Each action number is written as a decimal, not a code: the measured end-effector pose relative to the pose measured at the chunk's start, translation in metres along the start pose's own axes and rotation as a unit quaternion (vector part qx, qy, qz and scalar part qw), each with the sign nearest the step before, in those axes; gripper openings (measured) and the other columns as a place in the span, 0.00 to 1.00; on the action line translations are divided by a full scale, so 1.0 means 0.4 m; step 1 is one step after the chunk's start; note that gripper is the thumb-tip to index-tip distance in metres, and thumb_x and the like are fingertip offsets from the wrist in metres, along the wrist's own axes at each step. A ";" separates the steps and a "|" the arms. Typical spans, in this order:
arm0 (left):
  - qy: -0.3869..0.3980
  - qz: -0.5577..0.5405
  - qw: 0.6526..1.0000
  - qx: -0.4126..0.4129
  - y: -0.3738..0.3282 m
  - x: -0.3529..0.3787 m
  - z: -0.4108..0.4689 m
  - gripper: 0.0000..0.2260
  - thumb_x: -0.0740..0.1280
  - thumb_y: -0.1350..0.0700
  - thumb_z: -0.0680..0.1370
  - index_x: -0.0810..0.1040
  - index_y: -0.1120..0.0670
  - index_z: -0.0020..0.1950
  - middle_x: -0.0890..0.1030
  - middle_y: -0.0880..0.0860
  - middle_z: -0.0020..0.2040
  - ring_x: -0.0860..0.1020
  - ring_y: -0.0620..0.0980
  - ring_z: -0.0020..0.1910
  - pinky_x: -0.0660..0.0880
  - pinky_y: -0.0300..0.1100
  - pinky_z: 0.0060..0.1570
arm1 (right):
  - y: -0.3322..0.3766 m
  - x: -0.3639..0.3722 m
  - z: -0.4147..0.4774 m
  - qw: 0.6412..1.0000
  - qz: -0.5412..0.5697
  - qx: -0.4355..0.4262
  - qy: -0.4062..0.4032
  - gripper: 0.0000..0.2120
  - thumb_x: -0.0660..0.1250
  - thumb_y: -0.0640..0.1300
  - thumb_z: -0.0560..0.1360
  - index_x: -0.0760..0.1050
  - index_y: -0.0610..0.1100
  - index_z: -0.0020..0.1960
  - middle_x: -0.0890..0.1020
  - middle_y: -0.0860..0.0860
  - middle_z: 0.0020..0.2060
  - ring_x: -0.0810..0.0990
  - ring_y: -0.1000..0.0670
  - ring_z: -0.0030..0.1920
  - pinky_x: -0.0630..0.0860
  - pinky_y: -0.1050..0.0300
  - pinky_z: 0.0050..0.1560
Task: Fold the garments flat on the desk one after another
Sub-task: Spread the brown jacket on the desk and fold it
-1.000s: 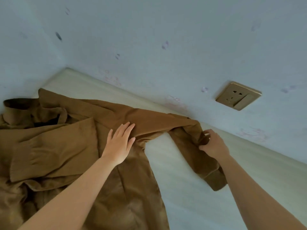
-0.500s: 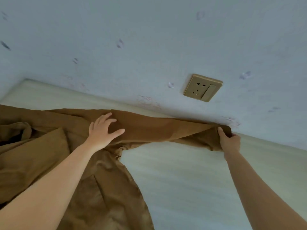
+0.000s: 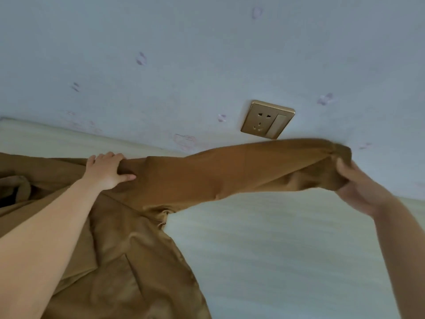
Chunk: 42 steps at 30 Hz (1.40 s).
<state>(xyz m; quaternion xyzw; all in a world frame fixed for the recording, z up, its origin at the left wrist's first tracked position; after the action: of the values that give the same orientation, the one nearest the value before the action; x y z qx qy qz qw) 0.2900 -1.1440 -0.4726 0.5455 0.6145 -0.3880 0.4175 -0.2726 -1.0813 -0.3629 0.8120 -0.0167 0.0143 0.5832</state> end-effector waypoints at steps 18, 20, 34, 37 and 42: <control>-0.110 -0.147 0.973 0.140 -0.293 0.123 -0.244 0.19 0.57 0.45 0.81 0.67 0.47 0.72 0.67 0.49 0.70 0.63 0.51 0.71 0.59 0.50 0.71 | -0.327 0.019 -0.027 0.867 0.205 0.240 -0.386 0.24 0.76 0.41 0.69 0.72 0.44 0.61 0.79 0.46 0.60 0.79 0.50 0.44 0.76 0.58 0.37; -0.064 -0.154 0.976 0.143 -0.296 0.164 -0.259 0.23 0.56 0.46 0.82 0.58 0.44 0.77 0.56 0.48 0.78 0.51 0.49 0.77 0.48 0.50 0.75 | -0.303 0.071 -0.027 0.860 0.279 0.231 -0.359 0.14 0.74 0.42 0.71 0.74 0.45 0.54 0.79 0.47 0.58 0.79 0.50 0.45 0.77 0.57 0.38; -0.006 -0.506 0.852 0.133 -0.222 -0.085 -0.418 0.50 0.78 0.42 0.65 0.48 0.36 0.76 0.59 0.36 0.74 0.58 0.36 0.71 0.59 0.37 0.66 | 0.167 0.784 -0.146 0.988 0.121 -0.029 -0.086 0.07 0.71 0.38 0.71 0.79 0.47 0.48 0.84 0.49 0.39 0.84 0.47 0.45 0.81 0.50 0.46; -0.068 -0.627 0.772 0.071 -0.106 -0.186 -0.486 0.32 0.75 0.40 0.68 0.67 0.48 0.67 0.76 0.42 0.57 0.73 0.42 0.59 0.70 0.29 0.58 | 0.274 1.101 -0.295 0.988 -0.008 -0.136 0.072 0.07 0.72 0.40 0.72 0.78 0.48 0.37 0.83 0.52 0.33 0.82 0.56 0.38 0.78 0.56 0.52; -0.163 -0.895 0.387 -0.151 0.263 -0.099 -0.616 0.05 0.67 0.52 0.78 0.73 0.51 0.48 0.69 0.48 0.40 0.70 0.46 0.36 0.77 0.36 0.34 | 0.205 1.501 -0.526 0.868 -0.103 -0.128 0.468 0.19 0.72 0.43 0.74 0.75 0.49 0.64 0.81 0.54 0.59 0.77 0.57 0.60 0.69 0.54 0.69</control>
<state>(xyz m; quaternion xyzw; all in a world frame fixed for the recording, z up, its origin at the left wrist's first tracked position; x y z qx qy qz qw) 0.3749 -0.9172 -0.3515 -0.4654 0.7162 -0.5200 -0.0028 0.3229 -0.9144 -0.1925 0.6253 0.3402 0.3297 0.6201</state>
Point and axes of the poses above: each hand's wrist, its own z-axis towards the middle knuckle, its own x-axis out of the palm, y = z × x, the point moved 8 cm from there along z, towards the middle knuckle
